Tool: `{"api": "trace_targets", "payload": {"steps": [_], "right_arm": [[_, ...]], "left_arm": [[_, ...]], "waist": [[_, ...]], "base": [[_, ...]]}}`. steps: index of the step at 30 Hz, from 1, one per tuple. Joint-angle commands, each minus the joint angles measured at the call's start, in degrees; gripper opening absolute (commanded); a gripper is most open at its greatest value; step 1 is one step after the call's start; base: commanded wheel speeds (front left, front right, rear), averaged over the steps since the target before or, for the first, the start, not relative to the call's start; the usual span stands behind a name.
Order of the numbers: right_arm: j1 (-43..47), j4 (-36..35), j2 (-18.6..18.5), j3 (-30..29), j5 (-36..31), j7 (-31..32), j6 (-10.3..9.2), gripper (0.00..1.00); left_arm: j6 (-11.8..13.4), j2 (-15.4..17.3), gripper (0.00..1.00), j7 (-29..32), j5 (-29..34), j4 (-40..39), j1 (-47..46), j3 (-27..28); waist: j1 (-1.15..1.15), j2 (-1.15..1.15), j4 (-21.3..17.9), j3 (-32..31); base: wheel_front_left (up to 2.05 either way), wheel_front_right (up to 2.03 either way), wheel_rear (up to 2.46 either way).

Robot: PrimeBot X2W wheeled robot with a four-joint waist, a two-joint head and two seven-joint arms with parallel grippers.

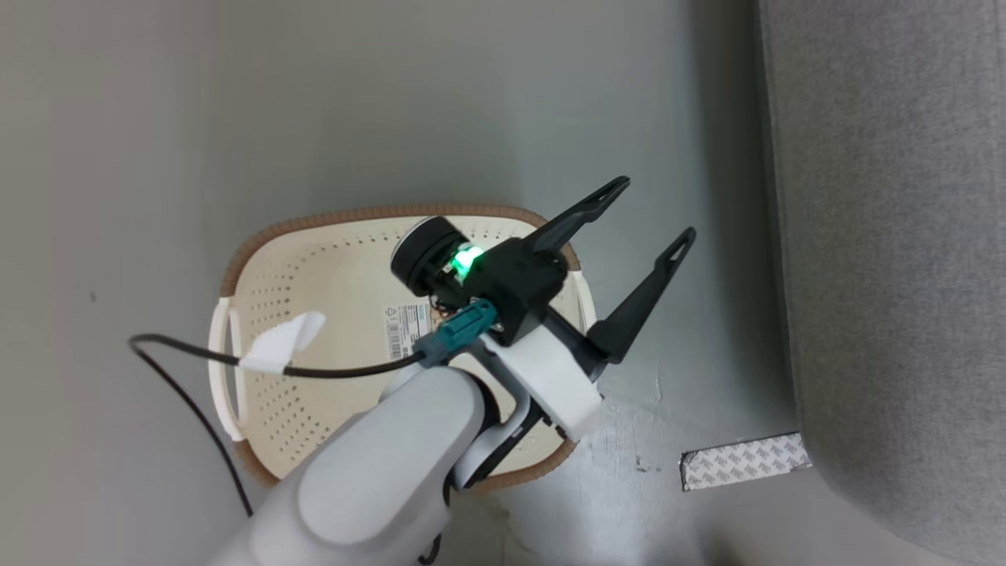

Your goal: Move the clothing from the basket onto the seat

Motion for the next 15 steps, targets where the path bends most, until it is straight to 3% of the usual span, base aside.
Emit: {"api": "trace_targets", "payload": {"steps": [1,15], "right_arm": [[0.47,0.21,0.20,0.23,0.07,0.11,-0.18,1.00],[10.78,-3.70,1.87,8.58,3.82,0.04,-0.18,1.00]], "left_arm": [[-0.04,0.80,1.00,-0.70,-0.73,0.25,1.12,0.31],[1.58,3.45,1.00,-4.34,-4.22,2.28,7.43,2.71]], "waist": [[0.00,0.00,-0.28,-1.61],[0.00,0.00,-1.65,-13.86]], "base": [[0.00,0.00,0.00],[0.00,0.00,0.00]]}}
